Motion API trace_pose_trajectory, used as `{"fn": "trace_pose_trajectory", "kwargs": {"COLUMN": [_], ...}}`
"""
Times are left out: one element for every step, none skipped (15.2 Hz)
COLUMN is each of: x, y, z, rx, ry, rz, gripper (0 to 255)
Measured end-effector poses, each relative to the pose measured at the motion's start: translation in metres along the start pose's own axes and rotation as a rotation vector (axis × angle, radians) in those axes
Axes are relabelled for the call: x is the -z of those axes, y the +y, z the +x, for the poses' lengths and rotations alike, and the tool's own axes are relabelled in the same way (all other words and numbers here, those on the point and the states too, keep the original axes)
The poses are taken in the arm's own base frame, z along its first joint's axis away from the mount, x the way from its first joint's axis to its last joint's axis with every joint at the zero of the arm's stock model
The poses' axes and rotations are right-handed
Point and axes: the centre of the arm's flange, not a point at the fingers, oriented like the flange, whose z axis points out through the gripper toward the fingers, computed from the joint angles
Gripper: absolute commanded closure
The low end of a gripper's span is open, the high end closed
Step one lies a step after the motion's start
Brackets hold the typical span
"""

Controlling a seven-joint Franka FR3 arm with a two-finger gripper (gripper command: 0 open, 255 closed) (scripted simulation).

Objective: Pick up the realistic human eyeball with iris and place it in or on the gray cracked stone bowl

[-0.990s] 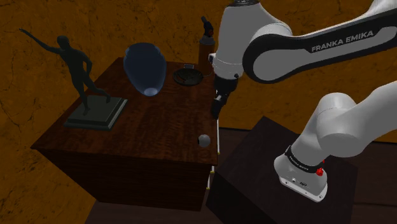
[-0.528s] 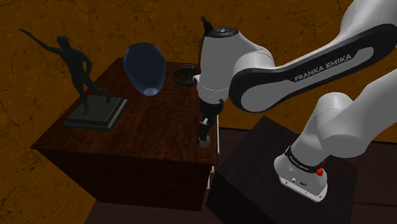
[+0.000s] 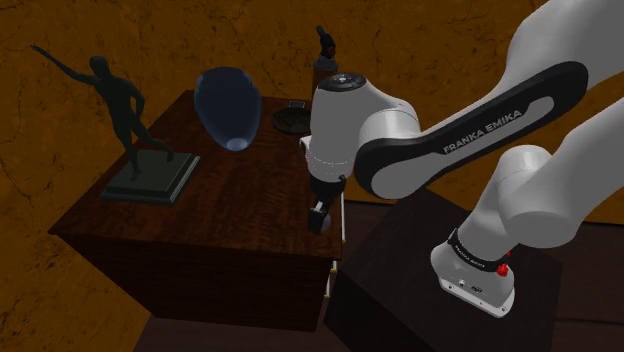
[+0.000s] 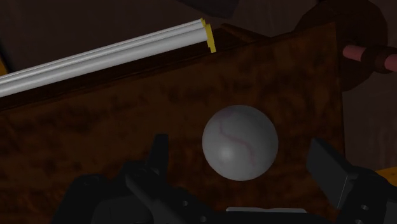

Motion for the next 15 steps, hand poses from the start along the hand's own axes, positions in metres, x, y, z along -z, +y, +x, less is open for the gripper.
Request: {"fn": "trace_pose_trajectory", "kwargs": {"x": [-0.0026, -0.004, -0.0046, -0.0049, -0.0051, -0.0051, -0.0051, -0.0051, -0.0051, -0.0051, -0.0051, -0.0051, -0.0051, -0.0051, -0.0052], "y": [0.0002, 0.0001, -0.0001, -0.0001, -0.0001, -0.0002, -0.0002, -0.0002, -0.0002, -0.0002, -0.0002, -0.0002, -0.0002, -0.0002, -0.0002], "z": [-0.0001, 0.0002, 0.0004, 0.0004, 0.0004, 0.0004, 0.0004, 0.0005, 0.0004, 0.0004, 0.0004, 0.0004, 0.0004, 0.0004, 0.0004], "rx": [0.0, 0.0, 0.0, 0.0, 0.0, 0.0, 0.0, 0.0, 0.0, 0.0, 0.0, 0.0, 0.0, 0.0, 0.0], "ry": [0.0, 0.0, 0.0, 0.0, 0.0, 0.001, 0.001, 0.001, 0.001, 0.0, 0.0, 0.0, 0.0, 0.0, 0.0], "rz": [0.0, 0.0, 0.0, 0.0, 0.0, 0.0, 0.0, 0.0, 0.0, 0.0, 0.0, 0.0, 0.0, 0.0, 0.0], "gripper": [0, 0, 0, 0, 0, 0, 255, 255, 255, 255, 255, 255, 255, 255, 255]}}
